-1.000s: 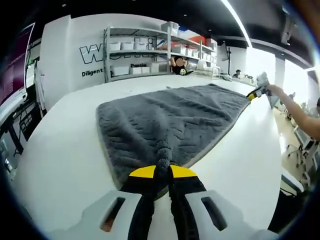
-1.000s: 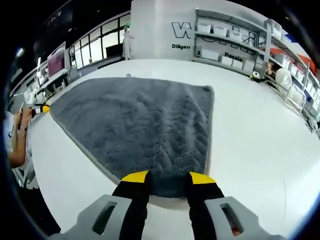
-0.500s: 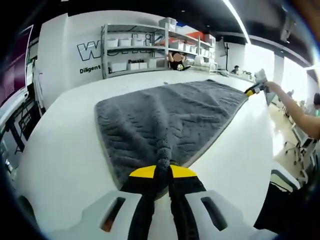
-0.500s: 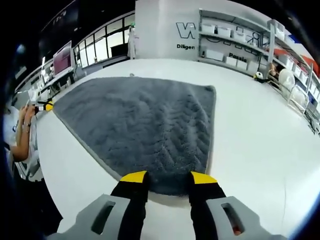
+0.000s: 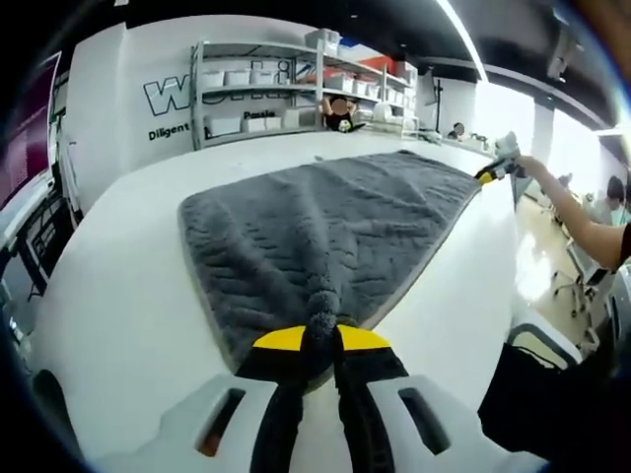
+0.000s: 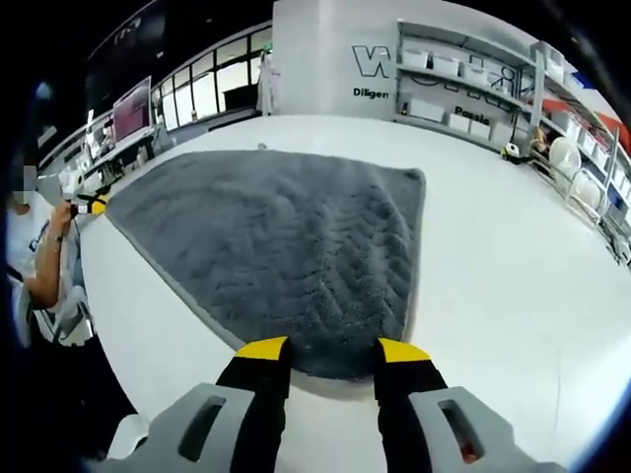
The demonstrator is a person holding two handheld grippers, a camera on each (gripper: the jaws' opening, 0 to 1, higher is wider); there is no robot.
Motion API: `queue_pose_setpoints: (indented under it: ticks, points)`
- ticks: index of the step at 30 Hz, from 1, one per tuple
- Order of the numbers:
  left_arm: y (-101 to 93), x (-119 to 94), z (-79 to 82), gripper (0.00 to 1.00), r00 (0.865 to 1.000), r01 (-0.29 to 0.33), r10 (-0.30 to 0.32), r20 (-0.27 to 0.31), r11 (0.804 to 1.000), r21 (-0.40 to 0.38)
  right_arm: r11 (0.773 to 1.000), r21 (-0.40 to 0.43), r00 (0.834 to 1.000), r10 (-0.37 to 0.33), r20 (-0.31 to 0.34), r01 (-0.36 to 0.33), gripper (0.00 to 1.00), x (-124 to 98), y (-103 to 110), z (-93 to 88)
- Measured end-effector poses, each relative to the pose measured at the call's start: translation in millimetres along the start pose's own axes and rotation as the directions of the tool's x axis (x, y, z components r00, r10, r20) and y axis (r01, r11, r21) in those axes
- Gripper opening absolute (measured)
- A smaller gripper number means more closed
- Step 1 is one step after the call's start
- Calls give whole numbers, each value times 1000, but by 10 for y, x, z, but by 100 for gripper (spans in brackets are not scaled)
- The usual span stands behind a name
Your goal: Open the folded towel by lifting each exposed corner and separating the folded layers until the towel lies flat within the target outline without major curled edges
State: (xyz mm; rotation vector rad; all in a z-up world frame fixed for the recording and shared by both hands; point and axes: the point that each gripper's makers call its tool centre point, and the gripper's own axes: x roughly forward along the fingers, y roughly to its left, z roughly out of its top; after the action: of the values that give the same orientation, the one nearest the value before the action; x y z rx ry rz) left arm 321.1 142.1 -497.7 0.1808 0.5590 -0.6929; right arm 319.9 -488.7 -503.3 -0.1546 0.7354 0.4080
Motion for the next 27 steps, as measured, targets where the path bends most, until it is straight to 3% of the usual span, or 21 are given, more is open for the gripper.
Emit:
queue_pose_setpoints:
  ticks: [17,20,22,24,25,27]
  points:
    - [-93,-75,-54,13,1000,-18,18,18,1000,-13,1000,-5,1000,23,-8,-23,33,-115,-15,-88]
    - [-119,-76,-54,15,1000,-13,13,18,1000,3,999,22,999,43,12,-44,39,-125,32,-73]
    - [-143,-90,-52,17,1000,-13,13,16,999,45,997,41,997,60,37,-62,48,-133,86,-49]
    - [-176,-117,-27,25,1000,-8,5,28,995,101,997,47,997,59,57,-62,56,-148,132,-26]
    - [-191,-136,-20,31,999,-12,9,34,996,85,998,41,997,44,70,-47,58,-155,163,-7]
    - [-206,-173,84,33,996,-20,11,90,995,95,999,25,996,17,92,-20,62,-197,190,45]
